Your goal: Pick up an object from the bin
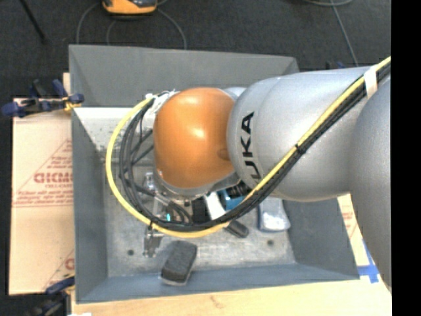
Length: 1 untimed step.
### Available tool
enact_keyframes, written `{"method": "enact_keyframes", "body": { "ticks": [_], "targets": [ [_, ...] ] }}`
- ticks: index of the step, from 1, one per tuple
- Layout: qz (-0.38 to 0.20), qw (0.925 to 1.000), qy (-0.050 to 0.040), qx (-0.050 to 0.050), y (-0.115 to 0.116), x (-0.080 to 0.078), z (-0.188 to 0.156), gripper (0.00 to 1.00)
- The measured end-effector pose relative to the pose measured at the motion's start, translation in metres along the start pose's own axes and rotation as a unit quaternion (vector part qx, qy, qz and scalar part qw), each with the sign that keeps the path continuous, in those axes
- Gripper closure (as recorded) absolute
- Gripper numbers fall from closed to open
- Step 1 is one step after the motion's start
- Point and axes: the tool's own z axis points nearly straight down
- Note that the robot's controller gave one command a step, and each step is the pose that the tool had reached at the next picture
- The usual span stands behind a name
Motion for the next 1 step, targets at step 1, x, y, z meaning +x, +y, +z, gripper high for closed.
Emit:
{"method": "enact_keyframes", "body": {
  "ticks": [1],
  "targets": [
    [0.002, 1.0000, -0.0036, -0.001, -0.0008, -0.0020, -0.0037, 0.00]
  ]
}}
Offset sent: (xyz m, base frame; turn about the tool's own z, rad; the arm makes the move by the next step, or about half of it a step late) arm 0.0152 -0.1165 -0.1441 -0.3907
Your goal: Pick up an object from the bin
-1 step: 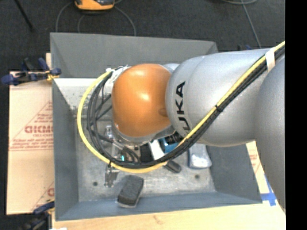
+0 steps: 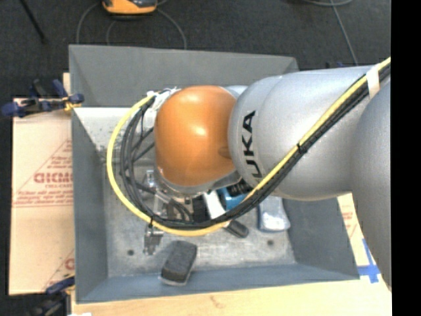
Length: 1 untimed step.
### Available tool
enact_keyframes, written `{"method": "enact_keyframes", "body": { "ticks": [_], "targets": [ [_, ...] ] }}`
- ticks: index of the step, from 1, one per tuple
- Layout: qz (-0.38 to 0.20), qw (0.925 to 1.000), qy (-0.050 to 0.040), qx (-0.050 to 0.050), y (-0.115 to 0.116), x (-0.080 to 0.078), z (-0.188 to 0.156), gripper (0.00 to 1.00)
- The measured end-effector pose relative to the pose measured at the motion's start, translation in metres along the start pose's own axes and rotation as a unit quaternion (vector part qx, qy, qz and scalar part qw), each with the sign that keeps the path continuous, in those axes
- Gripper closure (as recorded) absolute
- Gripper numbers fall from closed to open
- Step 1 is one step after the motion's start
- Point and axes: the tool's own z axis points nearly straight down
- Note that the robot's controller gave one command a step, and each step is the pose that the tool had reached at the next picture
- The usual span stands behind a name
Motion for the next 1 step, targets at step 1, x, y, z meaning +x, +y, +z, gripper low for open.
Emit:
{"method": "enact_keyframes", "body": {
  "ticks": [1],
  "targets": [
    [-0.067, 0.9978, -0.0014, 0.001, -0.0382, -0.0049, 0.0480, 0.00]
  ]
}}
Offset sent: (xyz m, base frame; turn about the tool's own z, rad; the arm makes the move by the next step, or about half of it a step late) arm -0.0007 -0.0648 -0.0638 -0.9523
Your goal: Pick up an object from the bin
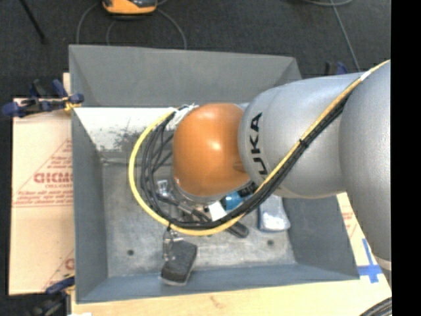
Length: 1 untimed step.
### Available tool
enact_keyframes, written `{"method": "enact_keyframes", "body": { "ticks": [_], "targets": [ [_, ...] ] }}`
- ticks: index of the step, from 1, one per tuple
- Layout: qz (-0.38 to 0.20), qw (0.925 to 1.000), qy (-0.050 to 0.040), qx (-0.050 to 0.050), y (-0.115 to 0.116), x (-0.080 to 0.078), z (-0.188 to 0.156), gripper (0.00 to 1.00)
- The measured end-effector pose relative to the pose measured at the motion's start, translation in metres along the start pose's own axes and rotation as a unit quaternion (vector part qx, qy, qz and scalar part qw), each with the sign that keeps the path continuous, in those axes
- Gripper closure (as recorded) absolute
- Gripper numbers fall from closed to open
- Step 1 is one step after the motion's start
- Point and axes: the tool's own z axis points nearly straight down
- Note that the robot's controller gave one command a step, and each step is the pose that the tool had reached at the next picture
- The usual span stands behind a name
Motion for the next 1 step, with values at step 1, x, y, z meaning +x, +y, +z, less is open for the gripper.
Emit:
{"method": "enact_keyframes", "body": {
  "ticks": [1],
  "targets": [
    [-0.175, 0.9845, 0.0019, 0.000, -0.0146, 0.0045, 0.0145, 0.00]
  ]
}}
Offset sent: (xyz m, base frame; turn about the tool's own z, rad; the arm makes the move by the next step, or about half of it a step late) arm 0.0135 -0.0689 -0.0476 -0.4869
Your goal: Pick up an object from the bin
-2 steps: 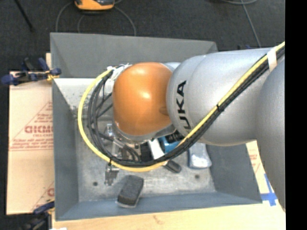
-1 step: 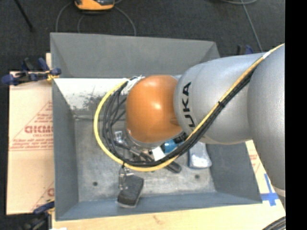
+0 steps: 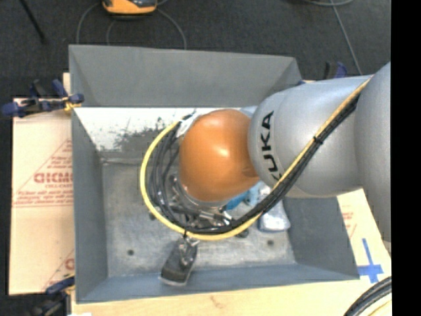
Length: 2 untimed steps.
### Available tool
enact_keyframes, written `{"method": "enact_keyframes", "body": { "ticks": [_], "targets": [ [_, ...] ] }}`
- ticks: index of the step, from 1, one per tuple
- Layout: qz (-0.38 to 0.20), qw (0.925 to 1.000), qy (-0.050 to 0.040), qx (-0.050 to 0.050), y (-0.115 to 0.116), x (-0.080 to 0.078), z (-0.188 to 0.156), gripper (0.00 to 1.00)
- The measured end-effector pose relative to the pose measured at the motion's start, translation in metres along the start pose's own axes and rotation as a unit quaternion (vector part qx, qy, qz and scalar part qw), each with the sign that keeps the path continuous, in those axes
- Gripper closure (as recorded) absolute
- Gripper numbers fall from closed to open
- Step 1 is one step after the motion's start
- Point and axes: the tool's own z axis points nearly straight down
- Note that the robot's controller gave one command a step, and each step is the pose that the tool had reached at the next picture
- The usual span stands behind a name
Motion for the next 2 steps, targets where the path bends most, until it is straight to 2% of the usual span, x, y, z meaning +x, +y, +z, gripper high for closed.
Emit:
{"method": "enact_keyframes", "body": {
  "ticks": [1, 2],
  "targets": [
    [-0.173, 0.9849, -0.0010, 0.000, -0.019, 0.004, 0.010, 0.00],
    [-0.154, 0.9881, -0.0014, 0.000, -0.038, 0.017, 0.054, 0.00]
  ]
}}
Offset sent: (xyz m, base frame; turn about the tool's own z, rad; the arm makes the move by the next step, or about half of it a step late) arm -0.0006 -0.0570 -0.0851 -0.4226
